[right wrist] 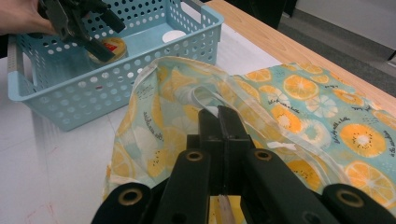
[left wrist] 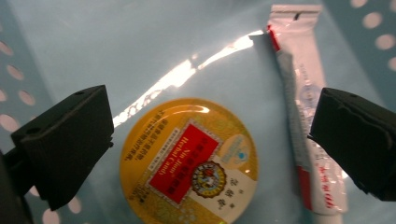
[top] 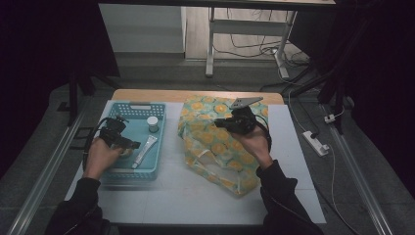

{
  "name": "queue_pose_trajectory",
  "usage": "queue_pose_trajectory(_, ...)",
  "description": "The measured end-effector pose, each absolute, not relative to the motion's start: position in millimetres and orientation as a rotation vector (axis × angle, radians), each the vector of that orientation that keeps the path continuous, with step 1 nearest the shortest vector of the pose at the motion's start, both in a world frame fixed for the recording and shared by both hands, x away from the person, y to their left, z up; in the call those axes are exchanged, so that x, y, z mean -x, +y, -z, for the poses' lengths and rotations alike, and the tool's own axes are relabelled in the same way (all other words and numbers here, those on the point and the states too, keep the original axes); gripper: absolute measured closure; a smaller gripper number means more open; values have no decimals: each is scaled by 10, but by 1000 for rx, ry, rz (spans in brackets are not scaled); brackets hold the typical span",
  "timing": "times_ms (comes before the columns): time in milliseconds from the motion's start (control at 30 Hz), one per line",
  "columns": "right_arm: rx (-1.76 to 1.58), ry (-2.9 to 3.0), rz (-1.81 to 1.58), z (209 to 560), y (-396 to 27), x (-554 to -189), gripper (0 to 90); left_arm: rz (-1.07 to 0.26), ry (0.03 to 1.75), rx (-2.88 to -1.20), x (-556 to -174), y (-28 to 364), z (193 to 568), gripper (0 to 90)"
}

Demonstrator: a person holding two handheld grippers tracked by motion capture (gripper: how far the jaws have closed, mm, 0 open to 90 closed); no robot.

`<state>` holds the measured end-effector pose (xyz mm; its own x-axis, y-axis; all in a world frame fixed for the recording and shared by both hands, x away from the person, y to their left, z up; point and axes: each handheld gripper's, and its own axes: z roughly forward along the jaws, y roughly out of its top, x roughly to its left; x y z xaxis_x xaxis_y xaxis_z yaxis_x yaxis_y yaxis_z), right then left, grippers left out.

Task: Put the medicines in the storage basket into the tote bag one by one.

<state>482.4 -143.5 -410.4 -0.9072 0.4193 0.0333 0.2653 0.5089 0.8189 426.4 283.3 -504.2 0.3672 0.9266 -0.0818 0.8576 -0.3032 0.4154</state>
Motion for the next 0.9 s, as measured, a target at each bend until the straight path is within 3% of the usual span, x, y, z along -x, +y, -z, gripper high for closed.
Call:
queue_pose_trajectory(533, -582, 2584, -1349, 4112, -1425, -4819, 900, -188, 1619, -2360, -4318, 2753, 5132, 33)
queue_pose_trajectory(767, -582, 2585, -1348, 4115, -1429, -4822, 900, -151, 1676, -2369, -4321, 2766, 5115, 123)
queue_pose_trajectory(800, -581, 2584, -1349, 4115, -1429, -4823, 900, -149, 1687, -2375, -4317, 2766, 5116, 186)
queue_pose_trajectory(900, -582, 2584, -1351, 4114, -1431, -4823, 900, -120, 1695, -2385, -4308, 2758, 5135, 198)
